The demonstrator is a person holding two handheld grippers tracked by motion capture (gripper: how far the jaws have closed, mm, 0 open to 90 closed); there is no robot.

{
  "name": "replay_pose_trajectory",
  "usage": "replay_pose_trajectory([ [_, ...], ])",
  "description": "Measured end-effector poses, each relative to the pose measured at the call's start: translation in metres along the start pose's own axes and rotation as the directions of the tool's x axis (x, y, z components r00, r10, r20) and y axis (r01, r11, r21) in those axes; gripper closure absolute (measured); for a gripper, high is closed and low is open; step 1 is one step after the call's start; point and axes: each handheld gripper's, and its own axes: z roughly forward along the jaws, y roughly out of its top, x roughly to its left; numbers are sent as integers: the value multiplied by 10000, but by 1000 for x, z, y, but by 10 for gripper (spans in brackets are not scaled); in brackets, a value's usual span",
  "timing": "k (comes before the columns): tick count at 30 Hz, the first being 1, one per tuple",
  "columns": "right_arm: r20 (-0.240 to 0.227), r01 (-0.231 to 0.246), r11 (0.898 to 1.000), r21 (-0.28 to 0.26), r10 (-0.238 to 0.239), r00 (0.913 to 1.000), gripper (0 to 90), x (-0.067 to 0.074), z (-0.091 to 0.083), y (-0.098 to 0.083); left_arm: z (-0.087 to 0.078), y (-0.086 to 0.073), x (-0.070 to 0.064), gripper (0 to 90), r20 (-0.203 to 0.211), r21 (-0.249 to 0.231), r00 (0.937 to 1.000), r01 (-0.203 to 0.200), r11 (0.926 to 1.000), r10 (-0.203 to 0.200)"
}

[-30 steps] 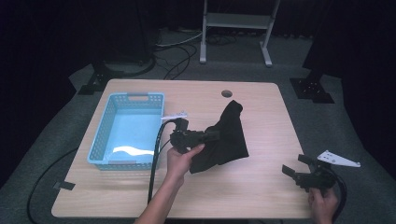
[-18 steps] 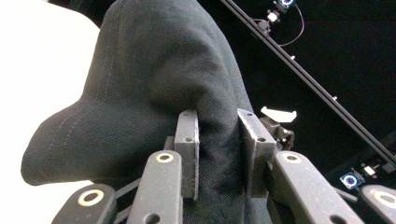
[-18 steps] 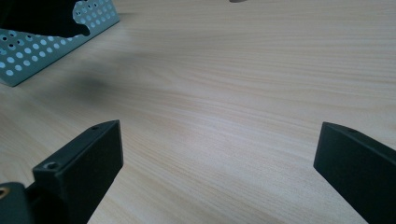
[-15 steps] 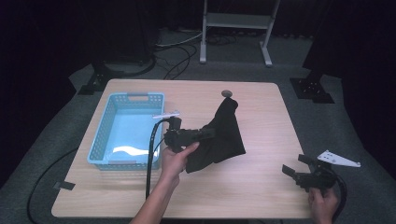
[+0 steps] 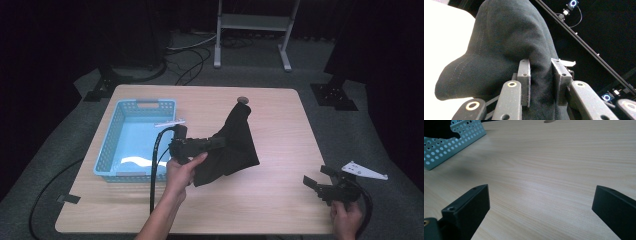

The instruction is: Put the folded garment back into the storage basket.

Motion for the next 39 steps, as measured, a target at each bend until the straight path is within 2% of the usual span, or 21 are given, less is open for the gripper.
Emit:
replay_pose_trajectory([
  [6,46,-64,10000,-4,64,10000,14,0,0,0,-7,1,-8,730,148,-61,9998,-130,9999,131],
  [21,111,-27,10000,39,27,9999,14,0,1,0,-23,3,-13,730,636,-294,9979,102,9995,-83],
  [30,74,-79,10000,21,79,9999,14,-1,0,0,-33,9,-12,729,639,-390,9977,248,9989,-223],
  [32,70,-76,10000,23,76,9999,14,-1,0,0,-35,11,-12,729,675,-462,9971,381,9982,-349],
  [39,51,-97,10000,10,97,9999,14,-1,0,0,-42,19,-12,729,577,-355,9979,330,9988,-309],
])
